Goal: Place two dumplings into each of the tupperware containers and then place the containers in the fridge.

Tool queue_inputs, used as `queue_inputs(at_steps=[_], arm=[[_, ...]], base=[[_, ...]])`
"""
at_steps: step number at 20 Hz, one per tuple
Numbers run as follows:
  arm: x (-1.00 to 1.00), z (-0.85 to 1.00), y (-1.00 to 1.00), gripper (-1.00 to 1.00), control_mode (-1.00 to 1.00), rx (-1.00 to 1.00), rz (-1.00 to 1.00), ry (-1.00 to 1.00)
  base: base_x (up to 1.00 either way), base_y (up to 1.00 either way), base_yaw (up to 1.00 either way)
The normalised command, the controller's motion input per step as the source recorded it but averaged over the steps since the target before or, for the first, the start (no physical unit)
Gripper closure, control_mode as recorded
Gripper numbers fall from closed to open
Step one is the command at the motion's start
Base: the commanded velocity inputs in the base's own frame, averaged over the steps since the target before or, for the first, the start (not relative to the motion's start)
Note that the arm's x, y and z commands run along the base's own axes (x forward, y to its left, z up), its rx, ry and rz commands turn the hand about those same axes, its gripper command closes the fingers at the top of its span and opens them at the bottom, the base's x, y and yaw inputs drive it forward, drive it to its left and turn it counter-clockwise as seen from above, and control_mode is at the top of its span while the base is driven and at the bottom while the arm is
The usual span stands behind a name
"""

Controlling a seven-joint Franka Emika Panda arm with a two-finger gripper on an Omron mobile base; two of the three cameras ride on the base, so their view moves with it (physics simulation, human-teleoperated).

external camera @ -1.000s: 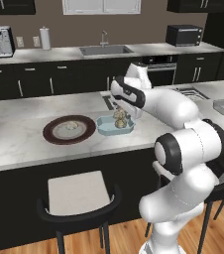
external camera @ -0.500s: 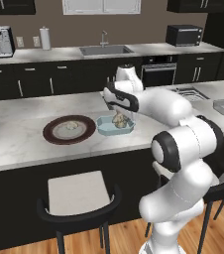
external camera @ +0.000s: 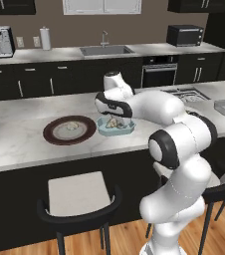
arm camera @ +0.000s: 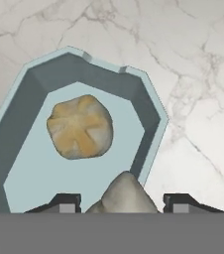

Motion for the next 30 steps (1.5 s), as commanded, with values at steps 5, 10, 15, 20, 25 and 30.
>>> queue_inputs(at_steps=[5,10,15,20,25,30], arm=[[0.37,-0.14,0.04,1.00,-1.00,-0.08,-0.16,0.00],[0.36,-0.12,-0.03,1.00,-1.00,-0.08,-0.18,0.01],[0.23,-0.08,0.00,1.00,-1.00,-0.06,-0.19,0.00],[0.15,-0.13,0.00,-1.00,-1.00,-0.06,-0.17,0.00],[0.06,-0.06,-0.15,-1.00,-1.00,-0.01,-0.15,0.00],[0.00,-0.01,-0.16,-1.00,-1.00,0.00,-0.14,0.00]], base=[[0.00,0.00,0.00],[0.00,0.00,0.00],[0.00,0.00,0.00],[0.00,0.00,0.00],[0.00,0.00,0.00],[0.00,0.00,0.00]])
